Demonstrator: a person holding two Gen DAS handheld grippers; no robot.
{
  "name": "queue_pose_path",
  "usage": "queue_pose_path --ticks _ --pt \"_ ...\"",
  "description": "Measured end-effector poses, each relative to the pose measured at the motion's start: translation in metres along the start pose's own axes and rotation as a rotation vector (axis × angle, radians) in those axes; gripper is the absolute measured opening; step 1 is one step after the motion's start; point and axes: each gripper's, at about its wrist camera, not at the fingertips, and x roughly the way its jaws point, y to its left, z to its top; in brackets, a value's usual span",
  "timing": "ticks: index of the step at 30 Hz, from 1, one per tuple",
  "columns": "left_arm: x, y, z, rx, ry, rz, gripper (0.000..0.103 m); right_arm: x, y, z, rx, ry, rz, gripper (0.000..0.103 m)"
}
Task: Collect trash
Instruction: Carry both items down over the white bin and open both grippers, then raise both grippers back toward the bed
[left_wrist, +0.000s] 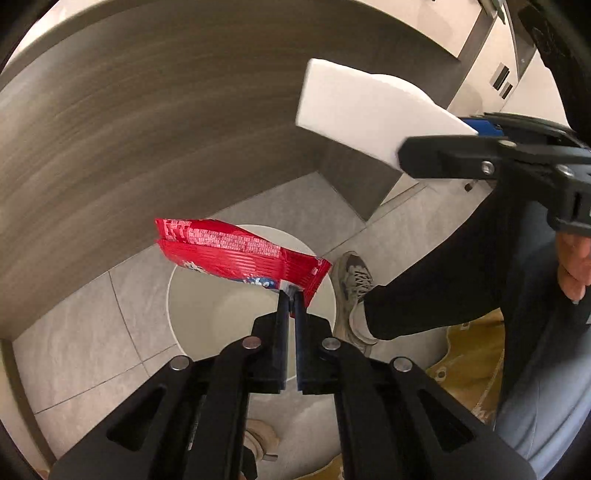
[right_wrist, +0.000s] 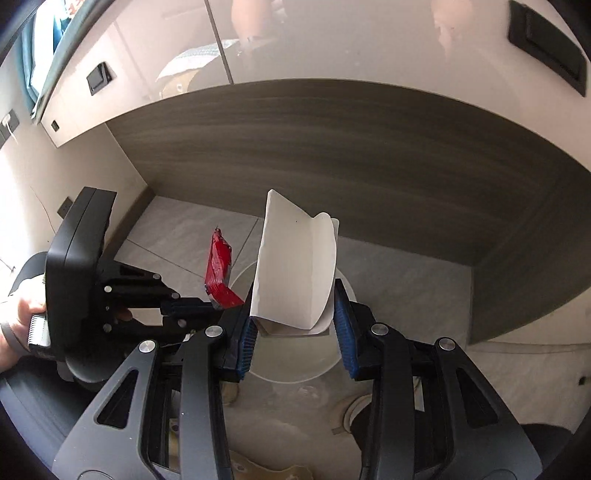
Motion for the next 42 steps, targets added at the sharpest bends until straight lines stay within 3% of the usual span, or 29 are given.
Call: queue_pose_path --ticks 4,6,7,8,9,10,12,19,25,30,31,34,35,38,42 --pt "-0.003 0.002 -0.002 -0.008 -0.001 0.004 0.004 0.006 0.001 0.000 -0.005 0.017 0.007 0.034" --pt "-0.001 0.000 0.000 -0.023 0.018 0.020 0.011 0.010 0.004 0.003 -0.012 0.034 0.005 0.034" --pt "0.000 0.002 -0.001 -0.032 0.030 0.020 0.032 0.012 0.005 0.003 -0.015 0.041 0.004 0.034" --pt "0.002 0.005 0.002 -0.046 0.045 0.026 0.072 0.014 0.007 0.004 -0.019 0.046 0.002 0.034" --pt "0.003 0.007 0.001 -0.063 0.053 0.034 0.091 0.016 0.008 0.005 -0.024 0.051 0.000 0.034" --pt "0.003 0.009 0.001 -0.082 0.059 0.027 0.097 0.019 0.007 0.006 -0.027 0.057 -0.002 0.035" --pt "0.004 0.014 0.000 -0.109 0.076 0.006 0.097 0.021 0.007 0.005 -0.028 0.068 -0.007 0.035" --pt "-0.016 0.032 0.000 -0.161 0.053 0.057 0.097 0.042 0.010 0.008 -0.008 0.139 0.012 0.035" --pt "-0.033 0.058 -0.009 -0.248 0.059 0.130 0.097 0.079 0.024 0.002 -0.066 0.250 0.019 0.035" --pt "-0.037 0.072 -0.012 -0.308 0.037 0.127 0.097 0.117 0.041 -0.002 -0.132 0.322 0.006 0.036" --pt "-0.040 0.075 -0.013 -0.304 0.038 0.130 0.097 0.124 0.043 -0.003 -0.139 0.335 0.003 0.045" --pt "-0.046 0.077 -0.016 -0.298 0.034 0.128 0.097 0.144 0.048 -0.017 -0.146 0.384 0.000 0.090" --pt "-0.049 0.075 -0.015 -0.295 0.027 0.131 0.097 0.149 0.045 -0.021 -0.143 0.391 -0.012 0.094" --pt "-0.058 0.073 -0.022 -0.301 -0.002 0.139 0.097 0.152 0.040 -0.023 -0.117 0.400 -0.035 0.094" --pt "-0.082 0.069 -0.027 -0.316 -0.056 0.169 0.097 0.135 0.045 -0.022 -0.104 0.334 -0.056 0.094"
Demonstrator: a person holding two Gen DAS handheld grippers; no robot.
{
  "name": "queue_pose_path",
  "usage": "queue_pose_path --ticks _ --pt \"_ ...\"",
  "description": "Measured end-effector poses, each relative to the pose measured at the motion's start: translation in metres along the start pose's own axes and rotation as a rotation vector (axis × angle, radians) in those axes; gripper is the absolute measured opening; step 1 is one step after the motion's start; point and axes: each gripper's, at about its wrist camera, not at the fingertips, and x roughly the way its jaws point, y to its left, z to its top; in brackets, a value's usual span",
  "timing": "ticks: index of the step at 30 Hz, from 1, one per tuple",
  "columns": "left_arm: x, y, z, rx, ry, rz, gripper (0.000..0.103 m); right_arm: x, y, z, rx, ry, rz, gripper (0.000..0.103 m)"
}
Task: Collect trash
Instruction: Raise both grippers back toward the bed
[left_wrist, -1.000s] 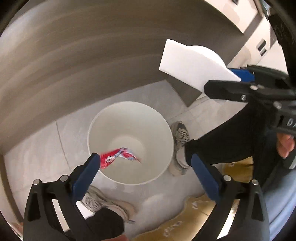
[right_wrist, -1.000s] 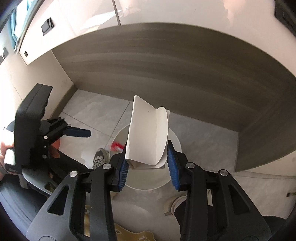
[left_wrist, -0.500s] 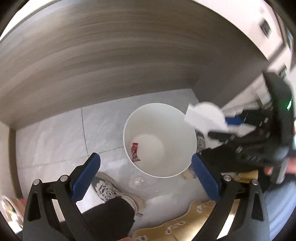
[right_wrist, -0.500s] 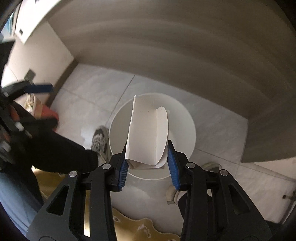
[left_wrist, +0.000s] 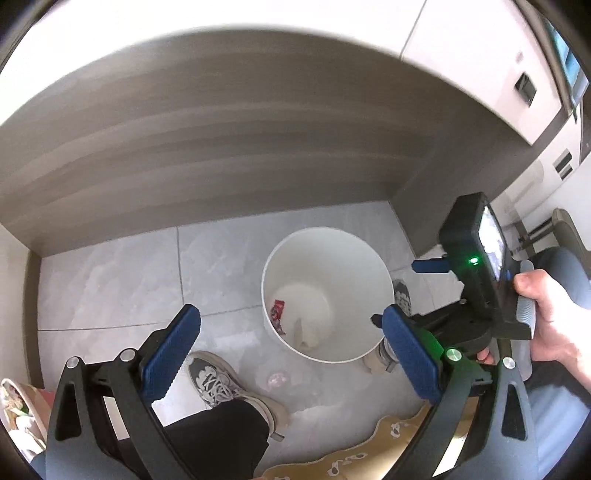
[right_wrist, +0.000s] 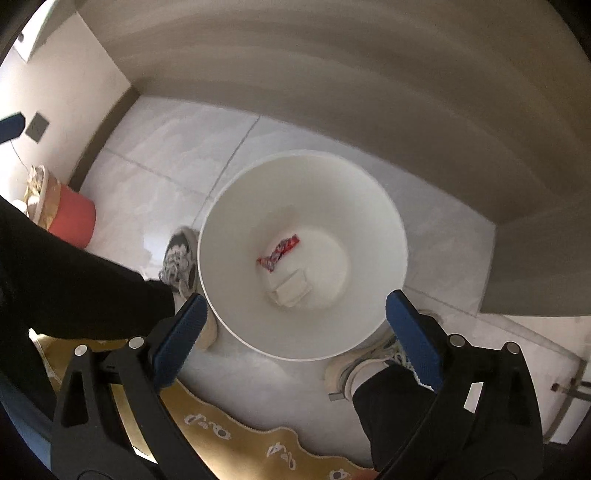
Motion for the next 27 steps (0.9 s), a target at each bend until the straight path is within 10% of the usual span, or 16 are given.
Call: queue_pose_path --ticks 7,18,27 --pt "-0.080 -0.026 0.019 0.095 -0.172 0.026 0.097 -0.087 0.011 -0.015 -0.021 -0.230 -0.008 0.096" --pt "-0.200 -0.071 0.132 0.195 -0.448 0.089 0.097 -0.276 -0.009 -0.043 -0.018 -0.592 -0.003 0.097" --pt "-0.192 -0.064 0.242 0.099 -0.415 0.145 0.096 -0.376 -0.035 -0.010 -0.009 -0.777 -0.020 0.098"
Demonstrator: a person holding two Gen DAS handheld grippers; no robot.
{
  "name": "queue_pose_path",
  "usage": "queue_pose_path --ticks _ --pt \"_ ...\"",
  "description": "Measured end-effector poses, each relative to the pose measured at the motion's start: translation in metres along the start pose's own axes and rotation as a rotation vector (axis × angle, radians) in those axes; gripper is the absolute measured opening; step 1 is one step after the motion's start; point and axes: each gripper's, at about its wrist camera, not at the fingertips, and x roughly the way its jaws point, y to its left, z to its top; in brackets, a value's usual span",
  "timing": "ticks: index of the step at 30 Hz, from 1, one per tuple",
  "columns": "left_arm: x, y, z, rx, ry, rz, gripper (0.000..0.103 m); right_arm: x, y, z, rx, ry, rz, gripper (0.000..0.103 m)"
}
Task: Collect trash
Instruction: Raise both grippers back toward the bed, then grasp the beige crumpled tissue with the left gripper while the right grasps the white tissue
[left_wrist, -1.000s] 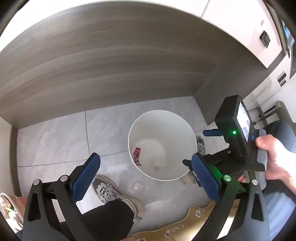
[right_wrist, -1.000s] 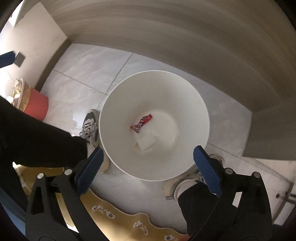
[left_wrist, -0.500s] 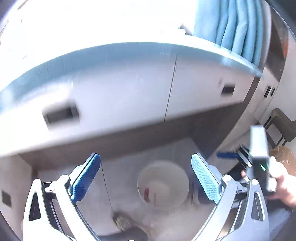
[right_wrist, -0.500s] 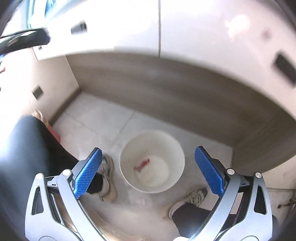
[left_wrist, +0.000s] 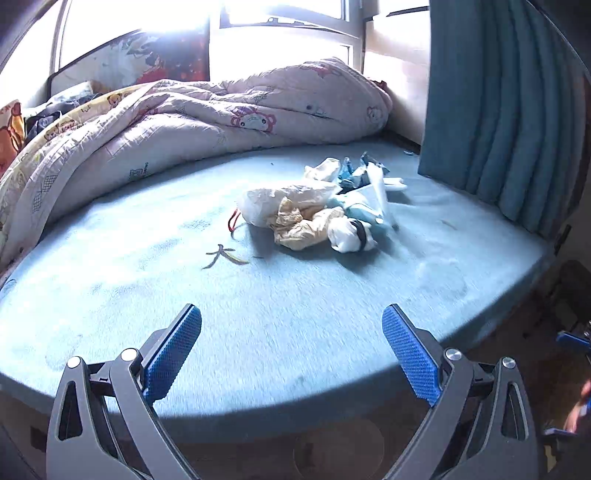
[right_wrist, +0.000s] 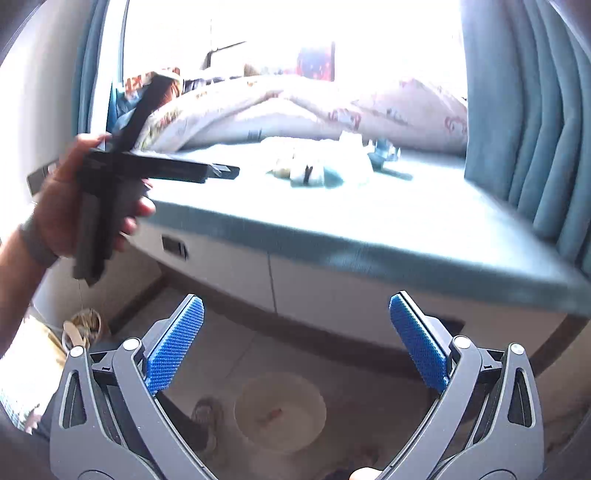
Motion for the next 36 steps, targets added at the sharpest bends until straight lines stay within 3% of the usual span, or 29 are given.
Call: queue_pose_path --ticks 3,4,5,13,22,23,25,29,36 --pt "0.023 0.009 0.024 -0.023 0.053 0.038 0.083 -0.002 -0.005 0.013 -0.006 -0.014 0.017 0.097" --pt "0.033 0.015 0.030 -0.033 0.077 0.054 0.073 0.000 -0.006 0.015 -0.010 -0.016 0.022 0.097" --pt "0.040 0.018 0.036 -0.041 0.100 0.072 0.072 0.000 -0.006 0.019 -0.017 -0.015 0.027 0.097" --pt "0.086 0.003 0.053 -0.004 0.181 0.071 0.082 0.003 -0.016 0.036 -0.018 -0.039 0.023 0.097" --pt "0.112 -0.014 0.075 -0.034 0.186 0.045 0.084 0.017 -0.038 0.047 0.016 -0.047 0.009 0.098" --pt "0.115 -0.015 0.075 -0.033 0.194 0.051 0.075 0.020 -0.039 0.049 0.021 -0.048 0.008 0.097" --pt "0.118 -0.015 0.073 -0.029 0.199 0.021 0.044 0.024 -0.040 0.053 0.024 -0.050 0.008 0.097" --pt "0.114 -0.011 0.070 -0.040 0.190 -0.001 0.036 0.045 -0.042 0.071 0.007 -0.044 0.012 0.097" --pt "0.098 -0.003 0.061 0.000 0.175 0.003 0.028 0.117 -0.047 0.113 0.048 0.056 0.055 0.097"
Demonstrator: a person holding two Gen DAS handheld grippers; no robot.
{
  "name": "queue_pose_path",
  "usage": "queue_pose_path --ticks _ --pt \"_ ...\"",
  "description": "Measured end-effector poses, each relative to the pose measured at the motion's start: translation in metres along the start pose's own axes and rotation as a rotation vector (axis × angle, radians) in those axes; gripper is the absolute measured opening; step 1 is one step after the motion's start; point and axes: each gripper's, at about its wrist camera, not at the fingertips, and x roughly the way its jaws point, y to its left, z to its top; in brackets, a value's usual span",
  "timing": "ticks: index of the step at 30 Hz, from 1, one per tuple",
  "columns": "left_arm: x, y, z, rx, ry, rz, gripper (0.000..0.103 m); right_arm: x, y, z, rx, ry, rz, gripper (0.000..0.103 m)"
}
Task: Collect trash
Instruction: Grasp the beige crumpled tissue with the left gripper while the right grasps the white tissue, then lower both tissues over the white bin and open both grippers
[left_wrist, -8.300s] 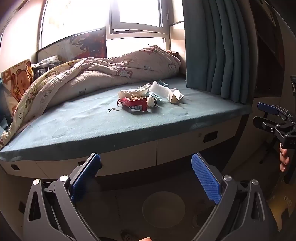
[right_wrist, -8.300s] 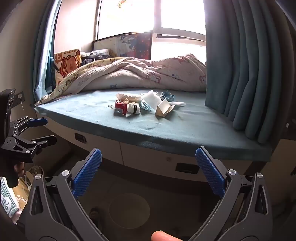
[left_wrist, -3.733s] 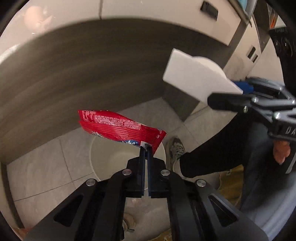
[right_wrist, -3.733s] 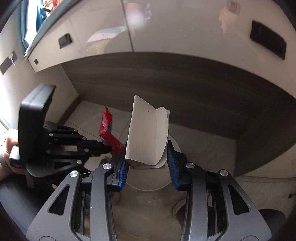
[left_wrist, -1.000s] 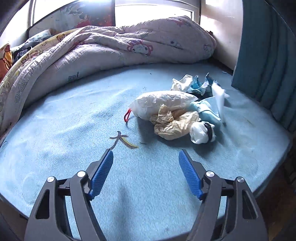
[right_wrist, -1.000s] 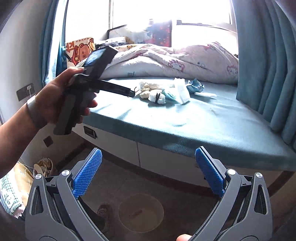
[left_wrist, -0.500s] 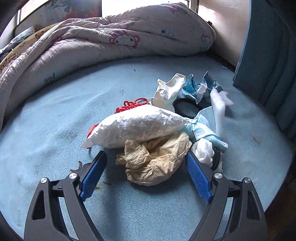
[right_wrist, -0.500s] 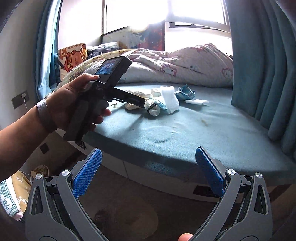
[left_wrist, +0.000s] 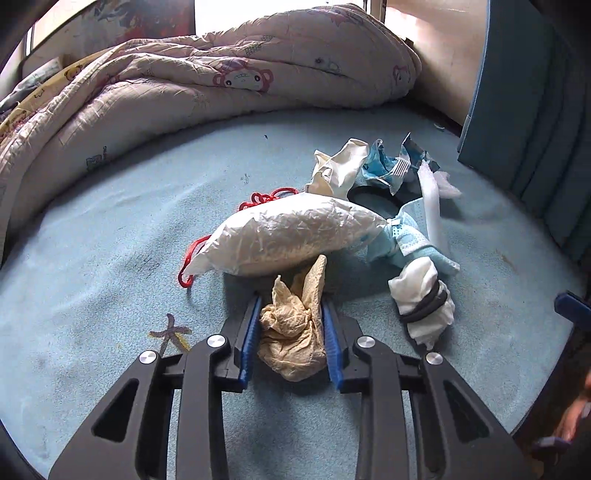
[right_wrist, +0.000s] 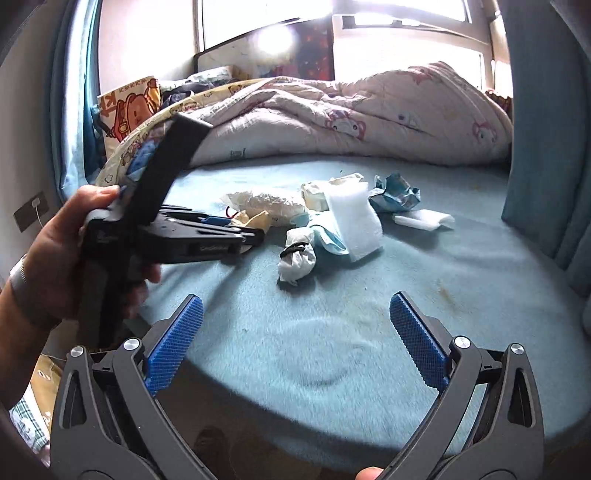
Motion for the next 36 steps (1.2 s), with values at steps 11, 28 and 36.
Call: queue_pose_path --ticks 11,28,36 --pt "-0.028 0.043 -0.018 -0.016 -0.025 -0.008 0.024 0.073 0.021 0.035 0.023 0.120 -0.041 0.074" --pt "-0.044 0.054 -0.037 -0.033 -0.049 -0.084 0.023 0.057 0.025 0.031 0.052 0.144 -0.068 0.026" --pt "-0.088 0.036 -0.066 0.002 -0.073 -0.098 0.023 -0.008 0.044 0.016 0.012 0.089 -0.051 0.026"
